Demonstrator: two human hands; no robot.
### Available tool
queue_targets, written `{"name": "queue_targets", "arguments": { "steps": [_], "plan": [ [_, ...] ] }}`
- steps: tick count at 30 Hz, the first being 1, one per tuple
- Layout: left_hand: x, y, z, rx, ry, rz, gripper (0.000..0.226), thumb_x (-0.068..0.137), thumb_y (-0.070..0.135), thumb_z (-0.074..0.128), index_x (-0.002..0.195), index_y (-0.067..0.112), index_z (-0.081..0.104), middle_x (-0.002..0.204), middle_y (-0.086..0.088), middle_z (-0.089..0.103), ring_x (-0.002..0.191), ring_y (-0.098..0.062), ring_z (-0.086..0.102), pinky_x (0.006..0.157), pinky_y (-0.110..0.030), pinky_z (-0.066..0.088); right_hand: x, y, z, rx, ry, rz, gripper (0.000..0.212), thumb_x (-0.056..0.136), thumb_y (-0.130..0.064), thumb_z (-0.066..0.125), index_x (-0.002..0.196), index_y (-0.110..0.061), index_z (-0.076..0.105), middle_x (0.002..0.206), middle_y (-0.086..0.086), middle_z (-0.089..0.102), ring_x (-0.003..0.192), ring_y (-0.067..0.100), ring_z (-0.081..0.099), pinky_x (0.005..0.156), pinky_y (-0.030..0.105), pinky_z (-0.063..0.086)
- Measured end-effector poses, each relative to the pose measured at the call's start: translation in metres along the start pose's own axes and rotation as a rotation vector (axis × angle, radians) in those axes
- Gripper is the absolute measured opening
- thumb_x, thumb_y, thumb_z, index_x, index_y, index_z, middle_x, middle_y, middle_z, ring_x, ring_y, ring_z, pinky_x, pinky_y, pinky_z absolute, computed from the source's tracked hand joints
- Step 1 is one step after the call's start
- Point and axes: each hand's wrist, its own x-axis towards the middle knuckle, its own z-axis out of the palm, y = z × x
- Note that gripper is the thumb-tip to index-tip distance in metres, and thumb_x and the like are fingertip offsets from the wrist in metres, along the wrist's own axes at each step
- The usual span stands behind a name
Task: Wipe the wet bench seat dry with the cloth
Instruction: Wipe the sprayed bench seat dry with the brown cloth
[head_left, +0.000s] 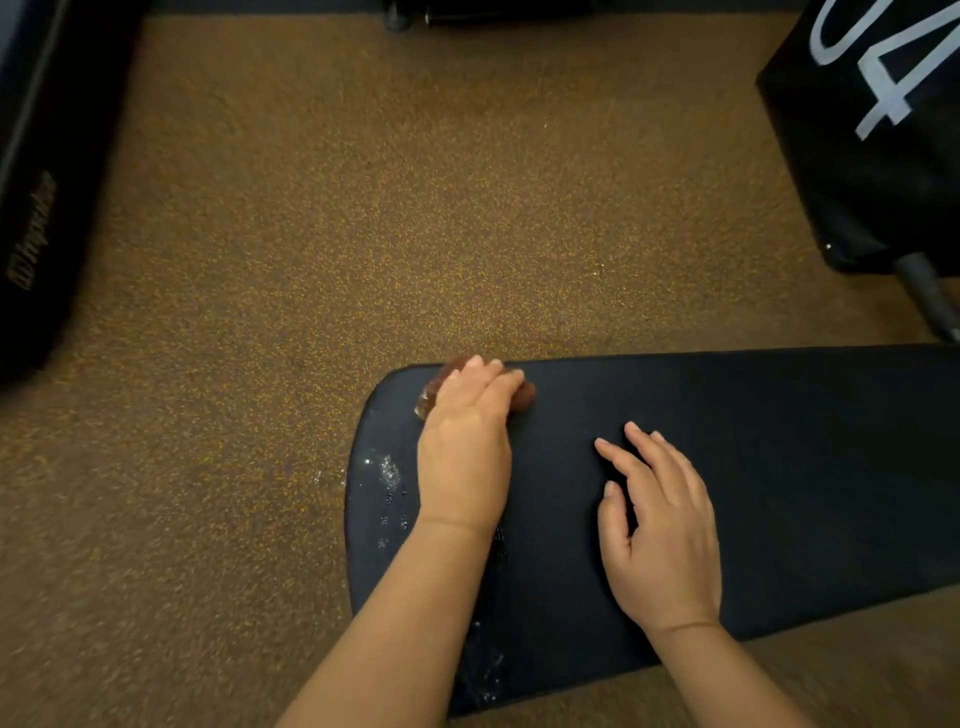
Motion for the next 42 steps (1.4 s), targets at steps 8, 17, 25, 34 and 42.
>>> {"name": "queue_targets", "arguments": {
  "steps": [8, 17, 25, 34, 42],
  "plan": [
    [-0.018, -0.057, -0.04, 0.164, -0.06, 0.294, 0.04, 0.081, 0.011, 0.04, 0.107, 0.012, 0.07, 0.122, -0.012, 0.063, 0.117, -0.032, 0.057, 0.108, -0.037, 0.03, -0.001, 0.0, -0.001, 0.017, 0.006, 0.0, 0.039, 0.093, -0.026, 0.038, 0.126, -0.021, 0.059, 0.14, 0.0, 0.049, 0.135, 0.019, 0.036, 0.113, 0.031, 0.025],
    [-0.052, 0.026, -0.004, -0.094, -0.098, 0.052, 0.039, 0.083, 0.013, 0.039, 0.109, 0.012, 0.068, 0.117, -0.007, 0.066, 0.113, -0.023, 0.06, 0.108, -0.03, 0.027, -0.001, 0.0, -0.001, 0.029, -0.003, 0.001, 0.04, 0.092, -0.027, 0.038, 0.126, -0.021, 0.059, 0.14, -0.001, 0.05, 0.135, 0.019, 0.037, 0.111, 0.034, 0.029],
    [-0.083, 0.013, -0.049, -0.105, -0.371, 0.301, 0.076, 0.085, 0.026, 0.058, 0.15, 0.02, 0.02, 0.158, 0.003, 0.013, 0.145, -0.013, 0.002, 0.116, -0.034, -0.001, 0.01, -0.015, -0.013, 0.435, 0.049, 0.082, 0.04, 0.094, -0.031, 0.034, 0.127, -0.027, 0.055, 0.135, -0.007, 0.053, 0.132, 0.011, 0.039, 0.11, 0.042, 0.031],
    [-0.146, -0.014, -0.034, 0.177, -0.238, -0.257, 0.097, 0.077, 0.065, 0.04, 0.143, -0.005, 0.029, 0.151, -0.024, 0.022, 0.14, -0.035, 0.017, 0.111, -0.046, 0.014, 0.023, -0.052, 0.004, -0.084, -0.281, -0.657, 0.042, 0.09, -0.032, 0.049, 0.132, -0.031, 0.05, 0.147, -0.002, 0.043, 0.137, 0.028, 0.035, 0.107, 0.047, 0.035],
    [-0.146, -0.014, -0.024, 0.202, -0.18, -0.271, 0.098, 0.075, 0.067, 0.041, 0.141, -0.006, 0.031, 0.15, -0.025, 0.026, 0.139, -0.037, 0.023, 0.108, -0.049, 0.022, 0.061, -0.103, 0.046, 0.213, -0.053, -0.248, 0.043, 0.083, -0.005, 0.056, 0.124, -0.016, 0.061, 0.129, 0.005, 0.059, 0.113, 0.027, 0.053, 0.105, 0.028, 0.031]
  ]
}}
